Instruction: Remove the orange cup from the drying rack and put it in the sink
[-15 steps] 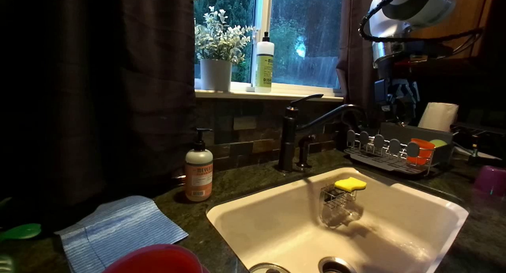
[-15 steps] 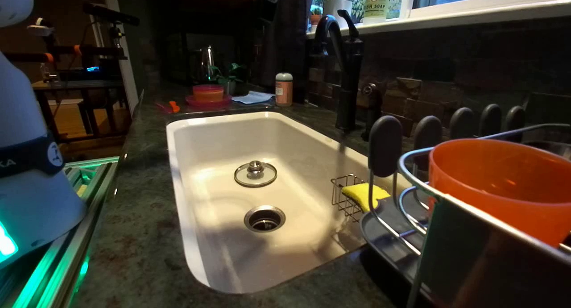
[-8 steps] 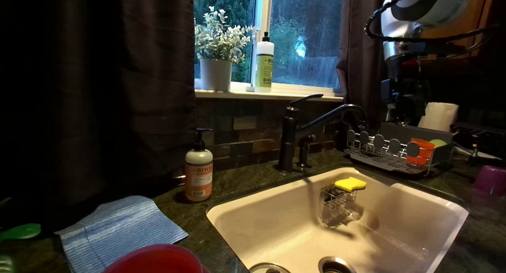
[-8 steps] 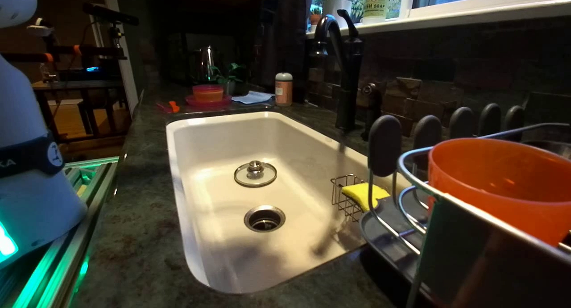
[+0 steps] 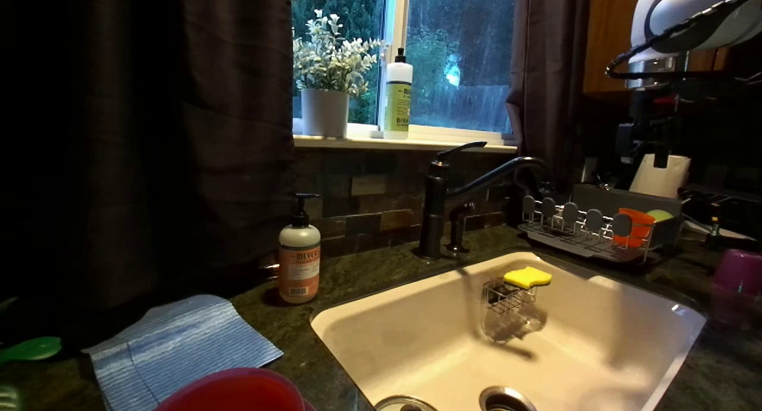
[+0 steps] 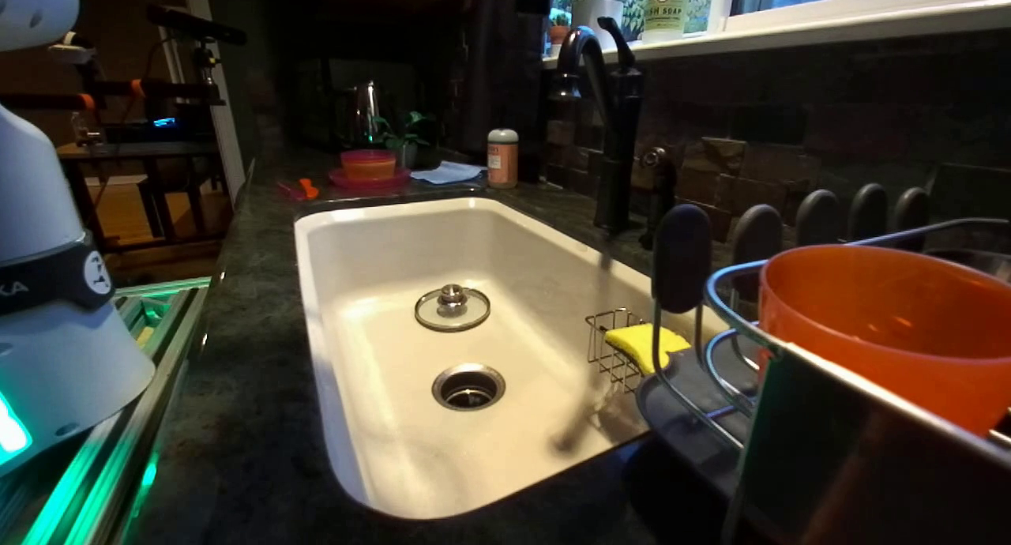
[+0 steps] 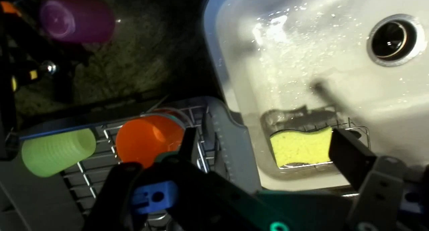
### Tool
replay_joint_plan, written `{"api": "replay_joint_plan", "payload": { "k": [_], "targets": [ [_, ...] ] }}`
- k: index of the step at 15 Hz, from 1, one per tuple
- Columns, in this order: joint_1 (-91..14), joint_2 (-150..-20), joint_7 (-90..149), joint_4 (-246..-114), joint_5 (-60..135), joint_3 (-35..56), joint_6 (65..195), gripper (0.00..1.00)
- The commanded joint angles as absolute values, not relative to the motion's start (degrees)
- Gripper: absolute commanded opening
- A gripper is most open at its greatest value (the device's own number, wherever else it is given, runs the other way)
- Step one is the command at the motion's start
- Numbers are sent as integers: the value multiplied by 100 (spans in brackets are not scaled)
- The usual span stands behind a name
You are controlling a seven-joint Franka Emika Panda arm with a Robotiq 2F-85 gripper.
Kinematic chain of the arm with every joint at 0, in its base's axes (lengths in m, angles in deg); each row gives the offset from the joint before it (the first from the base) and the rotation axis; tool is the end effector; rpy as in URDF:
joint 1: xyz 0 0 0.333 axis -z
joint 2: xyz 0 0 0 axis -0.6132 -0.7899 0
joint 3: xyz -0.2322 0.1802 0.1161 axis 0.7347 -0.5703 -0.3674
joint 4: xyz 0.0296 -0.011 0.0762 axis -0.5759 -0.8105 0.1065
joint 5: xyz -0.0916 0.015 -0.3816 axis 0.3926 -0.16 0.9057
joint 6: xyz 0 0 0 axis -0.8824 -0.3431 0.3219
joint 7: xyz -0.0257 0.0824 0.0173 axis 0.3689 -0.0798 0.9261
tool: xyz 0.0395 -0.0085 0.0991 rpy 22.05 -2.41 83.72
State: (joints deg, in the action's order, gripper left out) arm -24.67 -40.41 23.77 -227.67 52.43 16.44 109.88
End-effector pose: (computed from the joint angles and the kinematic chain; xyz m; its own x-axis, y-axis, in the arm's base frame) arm 0.3651 -0.1786 0.4762 0.9723 -0.2323 0.0248 -0.2325 -0.9515 0.2015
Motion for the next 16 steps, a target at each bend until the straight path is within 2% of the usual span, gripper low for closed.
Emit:
{"api": "replay_joint_plan", "payload": {
  "k": [1,2,6,16],
  "targets": [
    [-2424,-3758,1552,-23287,5503,2018,11906,100],
    [-2406,-3944,1885,-22977,5395,1824,11503,100],
    [-2431,-3899,1502,-23147,5356,1990,11895,100],
    [-2132,-4596,271,-23018,4392,3312,12613,100]
  ]
}}
